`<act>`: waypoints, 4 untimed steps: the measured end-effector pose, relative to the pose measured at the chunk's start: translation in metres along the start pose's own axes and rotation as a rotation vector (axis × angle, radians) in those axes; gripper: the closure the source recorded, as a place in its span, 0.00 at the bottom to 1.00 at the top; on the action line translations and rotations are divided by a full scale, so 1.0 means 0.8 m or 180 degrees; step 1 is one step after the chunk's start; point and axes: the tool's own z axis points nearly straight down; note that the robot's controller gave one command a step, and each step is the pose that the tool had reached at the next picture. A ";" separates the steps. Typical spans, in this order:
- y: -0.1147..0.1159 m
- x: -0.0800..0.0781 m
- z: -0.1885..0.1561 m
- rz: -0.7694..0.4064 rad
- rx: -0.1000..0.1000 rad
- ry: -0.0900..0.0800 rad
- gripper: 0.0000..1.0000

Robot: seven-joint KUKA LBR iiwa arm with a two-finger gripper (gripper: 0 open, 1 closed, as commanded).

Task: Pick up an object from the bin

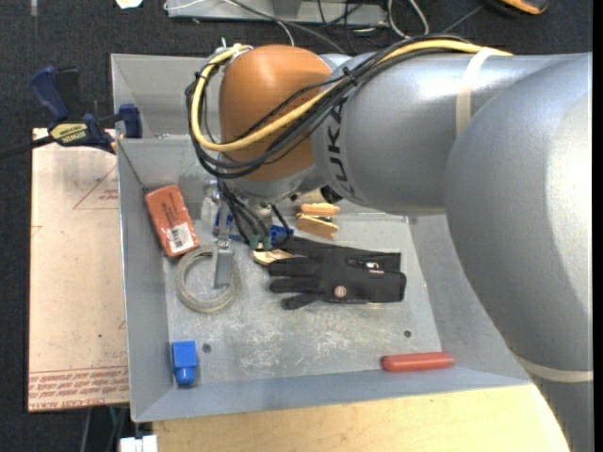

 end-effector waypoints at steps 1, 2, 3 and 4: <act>0.000 0.000 0.000 0.0000 0.0000 0.0000 0.00; -0.004 -0.021 0.003 0.0398 -0.0006 -0.0004 0.00; -0.071 -0.030 0.038 0.0535 -0.0005 -0.0005 0.00; -0.099 -0.047 0.043 0.0194 -0.0007 -0.0020 0.00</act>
Offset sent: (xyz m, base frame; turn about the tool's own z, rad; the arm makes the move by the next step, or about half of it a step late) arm 0.0366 -0.0087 -0.0079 0.2761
